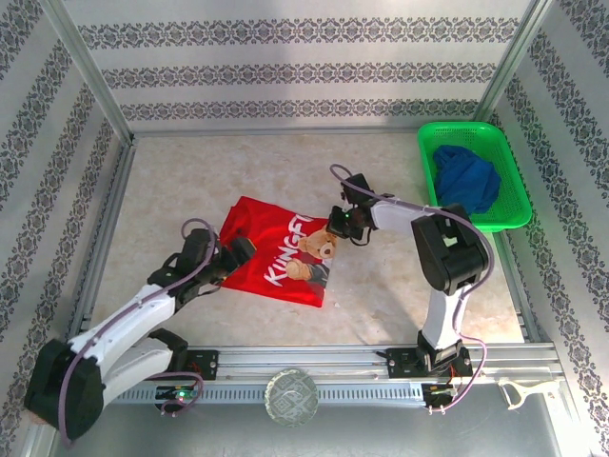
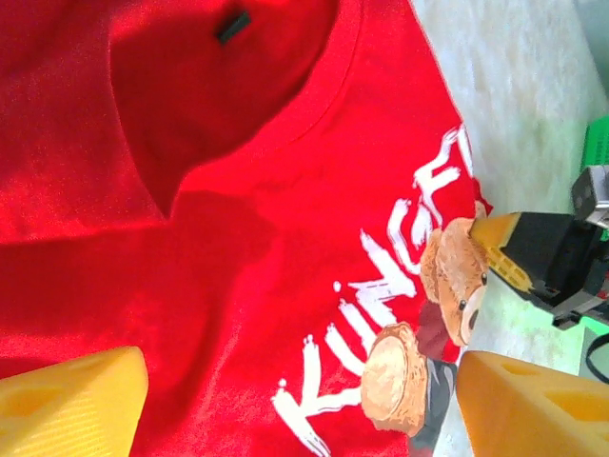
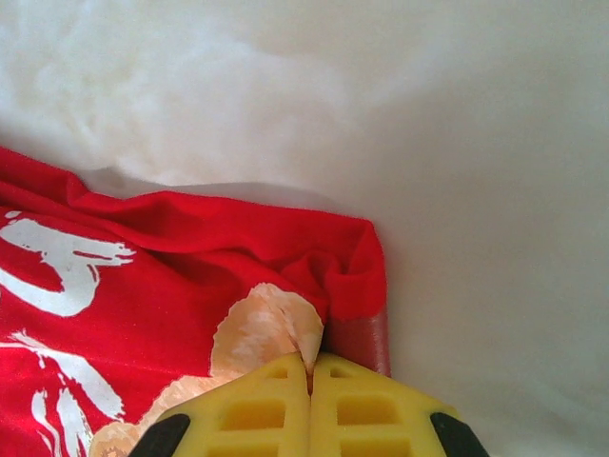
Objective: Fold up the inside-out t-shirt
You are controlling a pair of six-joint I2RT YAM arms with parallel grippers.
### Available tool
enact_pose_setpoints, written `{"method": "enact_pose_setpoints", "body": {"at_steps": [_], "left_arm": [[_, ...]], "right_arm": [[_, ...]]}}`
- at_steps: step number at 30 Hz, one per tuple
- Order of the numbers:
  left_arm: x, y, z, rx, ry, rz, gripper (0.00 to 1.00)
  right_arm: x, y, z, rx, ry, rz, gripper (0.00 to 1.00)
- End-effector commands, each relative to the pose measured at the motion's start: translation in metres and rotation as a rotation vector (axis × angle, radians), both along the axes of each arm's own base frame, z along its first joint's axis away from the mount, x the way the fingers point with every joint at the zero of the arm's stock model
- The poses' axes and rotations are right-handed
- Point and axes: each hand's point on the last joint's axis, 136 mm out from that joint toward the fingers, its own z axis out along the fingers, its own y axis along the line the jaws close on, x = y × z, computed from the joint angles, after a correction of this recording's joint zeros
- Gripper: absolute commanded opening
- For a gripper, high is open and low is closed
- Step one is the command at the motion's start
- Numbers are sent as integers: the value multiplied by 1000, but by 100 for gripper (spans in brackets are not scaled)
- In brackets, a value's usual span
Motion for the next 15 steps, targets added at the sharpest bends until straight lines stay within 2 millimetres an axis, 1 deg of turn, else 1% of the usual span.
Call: {"method": "enact_pose_setpoints", "body": {"at_steps": [1,4,6,8,9,12,13,15], "left_arm": [[20,-10,-10,-27,-17,31,84],[46,-11,-25,14,-2,22,85],[69,-17,-31,30,8,-8,85],[96,-27,-38,17,21,-53,85],[109,-33,-40,0,23,-75,86],[149,-56,-49,-34,34,-159,85],[164,-63,-51,-37,33,-187,85],[187,-75,-54,-47,37,-237,85]], "right_arm": [[-21,-40,-9,-93,32,-99,0],[-41,-60,-8,-116,27,-144,0],[-57,-70,-8,-119,26,-170,0],[-77,-79,-12,-115,30,-201,0],[-86,-80,-13,-103,32,-216,0],[-119,-77,-22,-64,39,-249,9],[-129,-74,-24,-45,40,-255,13],[-146,-65,-23,-27,32,-245,22]]}}
